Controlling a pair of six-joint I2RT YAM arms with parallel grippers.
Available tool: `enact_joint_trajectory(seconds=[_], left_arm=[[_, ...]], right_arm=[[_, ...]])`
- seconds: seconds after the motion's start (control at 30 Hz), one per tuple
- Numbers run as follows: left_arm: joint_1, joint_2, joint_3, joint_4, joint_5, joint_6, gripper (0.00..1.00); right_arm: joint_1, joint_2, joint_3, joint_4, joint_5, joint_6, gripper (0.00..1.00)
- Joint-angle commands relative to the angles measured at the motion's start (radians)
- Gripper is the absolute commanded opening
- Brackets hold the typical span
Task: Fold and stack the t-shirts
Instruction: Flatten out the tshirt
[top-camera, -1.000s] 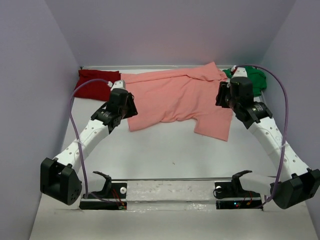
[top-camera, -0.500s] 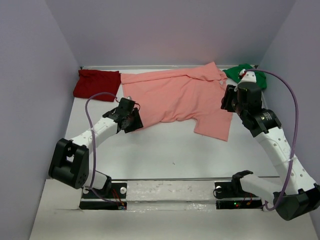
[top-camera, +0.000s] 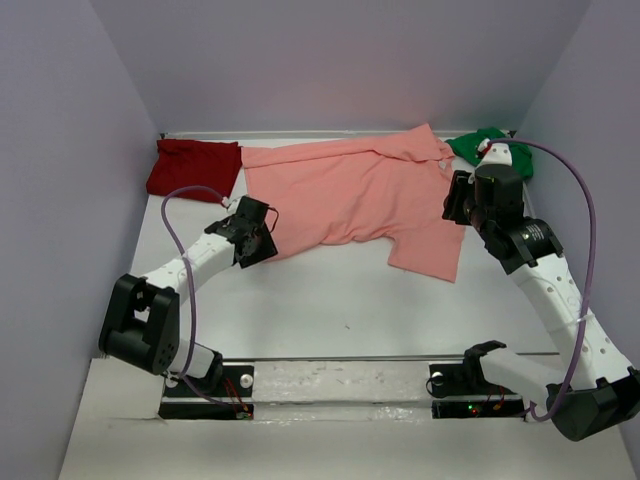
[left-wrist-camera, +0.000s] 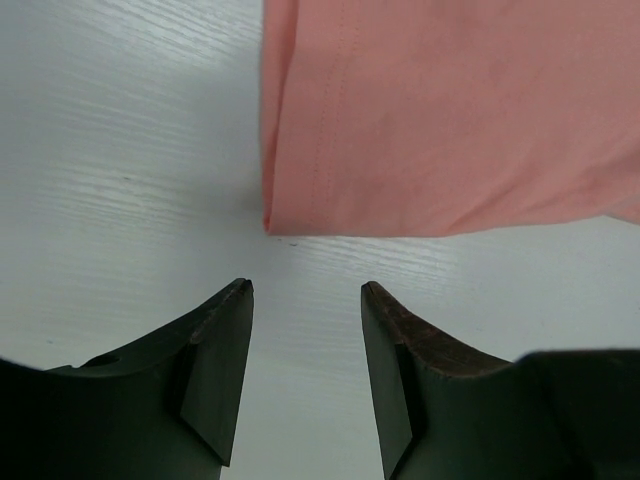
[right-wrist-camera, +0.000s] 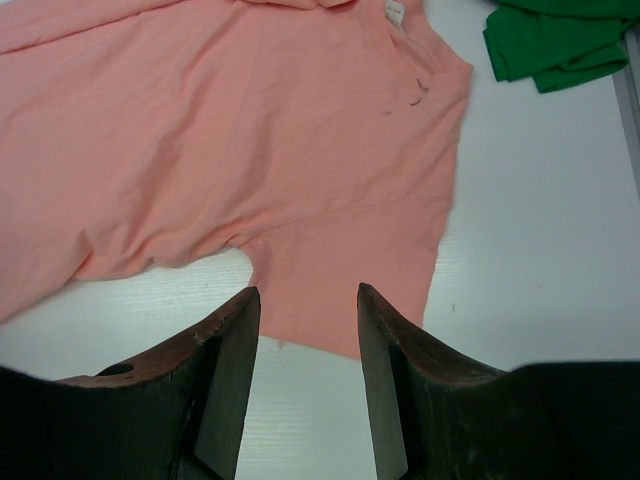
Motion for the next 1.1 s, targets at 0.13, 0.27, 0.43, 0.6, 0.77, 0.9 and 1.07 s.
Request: enact_joint_trajectory(seconds=[0.13,0.27,0.43,0.6,0.77,0.9,1.07], left_arm=[[0.059,0.033,0.03,0.014,-0.032,0.02,0.57],[0.071,0.072,0.027,0.043,-0.012,0.031,0.56],[0.082,0.087,0.031,0.078,0.027,0.042,0.53],[0.088,0.093,0.037,0.088,0.044,0.05,0.51],[0.097,0.113,0.037,0.106,0.068,0.054,0.46],[0.1,0.121,0.034,0.118,0.089,0.051,0.4],[0.1,0.135,0.04,0.124,0.108,0.056,0.37]], right_arm=[[-0.002,-0.022,0.048,0.013,-0.016,-0.025,0.5],[-0.002,-0.028,0.05,0.012,-0.016,-0.031,0.5],[-0.002,-0.014,0.047,0.012,-0.03,-0.031,0.5],[-0.002,0.0,0.036,0.021,-0.033,-0.026,0.5],[-0.002,0.016,0.036,0.022,-0.045,-0.026,0.5],[-0.002,0.015,0.041,0.022,-0.051,-0.028,0.5],[-0.002,0.021,0.047,0.021,-0.053,-0.03,0.5]])
